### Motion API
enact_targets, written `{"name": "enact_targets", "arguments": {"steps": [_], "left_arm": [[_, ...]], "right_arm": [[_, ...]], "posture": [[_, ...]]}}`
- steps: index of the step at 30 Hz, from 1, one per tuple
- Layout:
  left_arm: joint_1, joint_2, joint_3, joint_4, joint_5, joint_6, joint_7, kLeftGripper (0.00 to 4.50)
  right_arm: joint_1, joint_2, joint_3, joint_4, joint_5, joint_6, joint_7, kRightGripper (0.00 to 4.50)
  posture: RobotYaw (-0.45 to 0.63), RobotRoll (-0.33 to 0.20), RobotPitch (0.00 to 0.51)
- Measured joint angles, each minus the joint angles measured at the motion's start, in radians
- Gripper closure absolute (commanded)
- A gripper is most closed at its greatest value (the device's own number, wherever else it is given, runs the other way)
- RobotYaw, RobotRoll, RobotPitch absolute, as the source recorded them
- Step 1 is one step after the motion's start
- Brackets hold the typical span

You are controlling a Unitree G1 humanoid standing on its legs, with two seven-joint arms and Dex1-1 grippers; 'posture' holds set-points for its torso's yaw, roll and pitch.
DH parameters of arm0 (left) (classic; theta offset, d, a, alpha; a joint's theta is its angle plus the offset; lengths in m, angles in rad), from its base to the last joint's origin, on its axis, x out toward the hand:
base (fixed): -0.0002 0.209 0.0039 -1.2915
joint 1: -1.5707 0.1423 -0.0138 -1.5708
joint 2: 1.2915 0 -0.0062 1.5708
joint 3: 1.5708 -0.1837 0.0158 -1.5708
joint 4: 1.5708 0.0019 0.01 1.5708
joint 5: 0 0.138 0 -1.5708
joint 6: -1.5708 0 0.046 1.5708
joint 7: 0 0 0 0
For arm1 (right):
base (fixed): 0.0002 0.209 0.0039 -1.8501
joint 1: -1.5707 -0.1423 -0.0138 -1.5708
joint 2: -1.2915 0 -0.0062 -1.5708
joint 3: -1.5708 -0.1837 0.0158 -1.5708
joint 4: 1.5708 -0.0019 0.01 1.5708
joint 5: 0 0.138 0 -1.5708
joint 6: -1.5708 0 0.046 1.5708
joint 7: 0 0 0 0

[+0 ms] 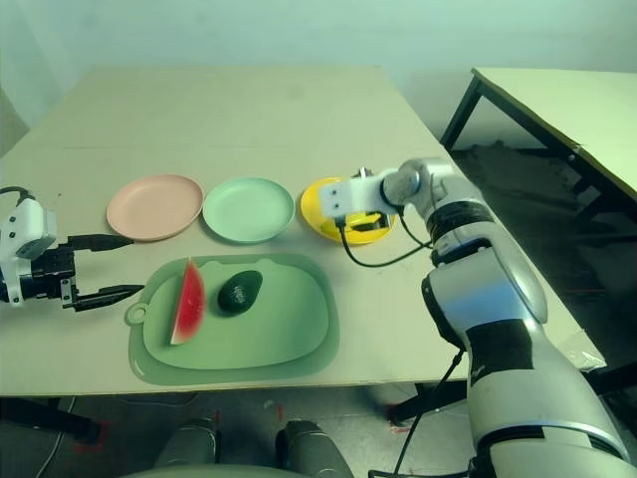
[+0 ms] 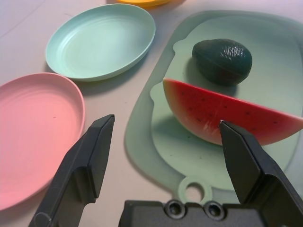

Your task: Place the fruits into color-matched plates.

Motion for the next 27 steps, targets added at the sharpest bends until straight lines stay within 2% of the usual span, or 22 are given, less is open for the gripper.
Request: {"name": "enact_targets", "arguments": {"steps": [2,5,7,10,13,18,22,27], "left_arm": [[-0.022,0.006,-0.007,0.016,0.003,-0.01,-0.02,0.0],[-0.035,0.019,-0.014,0.053,0.007,-0.019,-0.058,0.0],[-0.051,0.019,-0.022,0.062,0.004,-0.019,-0.088,0.0],[-0.062,0.019,-0.033,0.067,-0.007,-0.019,-0.132,0.0],[-0.062,0.018,-0.047,0.074,-0.008,-0.018,-0.165,0.0],[-0.054,0.014,-0.049,0.065,-0.015,0.001,-0.174,0.0],[0.01,0.033,-0.041,0.02,-0.039,0.04,-0.18,0.0],[0.124,0.061,-0.003,-0.027,-0.053,0.062,-0.186,0.0]], "right_arm": [[0.149,-0.054,-0.055,-0.258,0.104,0.092,0.079,0.05],[0.358,-0.125,-0.095,-0.596,0.196,0.264,0.142,0.05],[0.428,-0.155,-0.094,-0.766,0.22,0.315,0.173,0.05],[0.436,-0.199,-0.077,-0.921,0.22,0.317,0.232,0.05],[0.39,-0.182,-0.016,-0.964,0.218,0.309,0.293,0.05],[0.331,-0.087,0.083,-0.993,0.22,0.273,0.369,0.05],[0.308,-0.024,0.154,-0.969,0.201,0.221,0.386,0.05],[0.262,0.026,0.22,-0.852,0.13,0.155,0.379,0.05]], "posture": [[0.07,0.0,0.052],[0.04,0.0,0.054],[0.01,0.0,0.055],[0.01,0.0,0.055],[0.02,0.0,0.061],[0.06,0.0,0.067],[0.08,0.0,0.069],[0.1,0.0,0.072]]}}
